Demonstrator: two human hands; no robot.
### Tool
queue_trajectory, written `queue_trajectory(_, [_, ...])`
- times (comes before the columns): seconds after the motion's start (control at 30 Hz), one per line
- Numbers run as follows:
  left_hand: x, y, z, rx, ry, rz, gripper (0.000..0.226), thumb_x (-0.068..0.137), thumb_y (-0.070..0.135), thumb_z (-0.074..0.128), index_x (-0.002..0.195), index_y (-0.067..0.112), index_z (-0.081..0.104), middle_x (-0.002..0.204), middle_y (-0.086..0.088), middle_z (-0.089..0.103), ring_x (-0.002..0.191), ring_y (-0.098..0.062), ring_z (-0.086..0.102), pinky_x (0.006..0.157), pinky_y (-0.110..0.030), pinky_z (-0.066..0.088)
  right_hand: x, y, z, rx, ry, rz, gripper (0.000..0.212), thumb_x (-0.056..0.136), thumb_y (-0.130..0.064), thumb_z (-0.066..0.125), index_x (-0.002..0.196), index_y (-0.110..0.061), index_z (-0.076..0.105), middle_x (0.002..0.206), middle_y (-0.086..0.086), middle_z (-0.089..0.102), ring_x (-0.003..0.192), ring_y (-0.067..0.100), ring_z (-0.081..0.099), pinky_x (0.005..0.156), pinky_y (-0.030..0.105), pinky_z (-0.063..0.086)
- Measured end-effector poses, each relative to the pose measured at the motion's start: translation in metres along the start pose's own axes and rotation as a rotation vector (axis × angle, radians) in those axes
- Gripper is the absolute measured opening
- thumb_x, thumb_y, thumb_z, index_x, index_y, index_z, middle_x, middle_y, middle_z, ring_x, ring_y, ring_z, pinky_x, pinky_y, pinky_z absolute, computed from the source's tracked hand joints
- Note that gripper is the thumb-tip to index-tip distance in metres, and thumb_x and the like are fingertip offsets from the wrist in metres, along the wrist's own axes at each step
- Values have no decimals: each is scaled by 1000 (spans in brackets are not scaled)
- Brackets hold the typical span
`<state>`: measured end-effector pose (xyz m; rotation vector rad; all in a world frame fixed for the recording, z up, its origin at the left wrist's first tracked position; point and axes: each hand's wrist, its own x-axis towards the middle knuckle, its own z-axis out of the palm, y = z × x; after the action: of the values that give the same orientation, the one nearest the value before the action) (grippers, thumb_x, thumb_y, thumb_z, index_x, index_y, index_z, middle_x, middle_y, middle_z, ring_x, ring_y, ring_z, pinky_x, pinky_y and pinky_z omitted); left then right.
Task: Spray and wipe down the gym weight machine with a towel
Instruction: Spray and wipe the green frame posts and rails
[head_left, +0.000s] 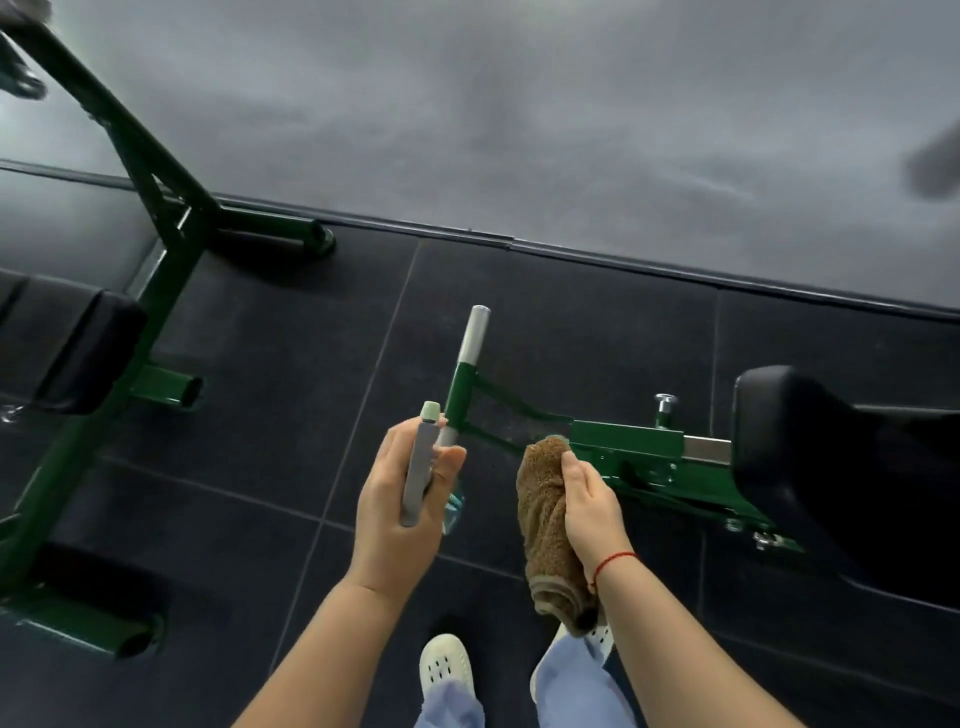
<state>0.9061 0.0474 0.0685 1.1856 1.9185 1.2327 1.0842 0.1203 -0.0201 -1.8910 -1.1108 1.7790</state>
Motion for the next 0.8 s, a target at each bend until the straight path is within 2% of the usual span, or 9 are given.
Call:
queue_trajectory(0.07, [-8, 46, -4, -92, -10, -22, 19, 98, 30, 62, 117, 27, 63, 96, -2, 66, 87, -25, 67, 78, -44, 59, -23, -31, -18, 97, -33, 12, 39, 95, -63, 49, 104, -28, 65, 106, 0, 71, 100, 20, 68, 97, 45, 54])
queue_trajectory(0.13, [-14, 90, -6, -149, -24, -14, 25, 99, 34, 61, 118, 18, 65, 93, -9, 68, 86, -29, 69, 76, -44, 60, -42, -51, -33, 168, -53, 31, 41, 88, -61, 65, 108, -25, 65, 105, 3, 72, 98, 24, 70, 94, 46, 56])
queue_trajectory(0.23, [-13, 142, -6, -233, -25, 20, 24, 100, 28, 60, 114, 11, 66, 93, -12, 71, 88, -26, 72, 75, -27, 59, -60, -77, -58, 298, -46, 77, 48, 82, -49, 78, 117, -21, 62, 108, 9, 71, 98, 31, 71, 92, 51, 57])
queue_trajectory(0.3, [-9, 173, -8, -279, -46, 48, 20, 101, 21, 58, 112, 7, 67, 97, -12, 72, 89, -24, 75, 75, -22, 57, -69, -91, -71, 408, -11, 117, 39, 88, -42, 75, 118, -23, 61, 112, 11, 69, 101, 34, 69, 95, 54, 55])
queue_trajectory(0.37, [-3, 204, -8, -332, -101, 95, 21, 101, 21, 57, 109, 5, 67, 104, -8, 73, 86, -26, 76, 76, -25, 58, -82, -107, -84, 520, 20, 105, 29, 96, -39, 66, 120, -23, 61, 114, 12, 68, 104, 34, 67, 98, 55, 53])
queue_trajectory(0.53, [23, 238, -8, -419, -200, 97, 24, 101, 31, 60, 108, 9, 67, 107, -10, 72, 86, -29, 75, 76, -39, 62, -99, -124, -75, 756, -58, 130, 48, 94, -47, 64, 133, -19, 58, 120, 18, 70, 106, 41, 70, 93, 62, 53])
queue_trajectory(0.63, [43, 247, -11, -419, -224, 136, 22, 98, 33, 63, 103, 12, 69, 102, -14, 70, 86, -36, 72, 78, -45, 61, -109, -145, -63, 904, -137, 135, 64, 89, -52, 64, 139, -14, 56, 127, 22, 67, 114, 44, 66, 98, 61, 51])
queue_trajectory(0.73, [68, 244, -19, -462, -299, 146, 29, 95, 33, 62, 99, 4, 67, 98, -23, 65, 88, -49, 65, 79, -50, 57, -113, -168, -41, 1039, -207, 107, 61, 98, -57, 48, 125, -5, 67, 123, 24, 68, 112, 42, 66, 101, 56, 48])
queue_trajectory(0.8, [87, 240, -30, -484, -358, 142, 32, 93, 32, 63, 99, 1, 66, 96, -21, 65, 89, -47, 65, 80, -41, 59, -114, -186, -17, 1096, -183, 82, 65, 99, -57, 44, 102, -1, 78, 113, 24, 72, 95, 40, 72, 92, 53, 50])
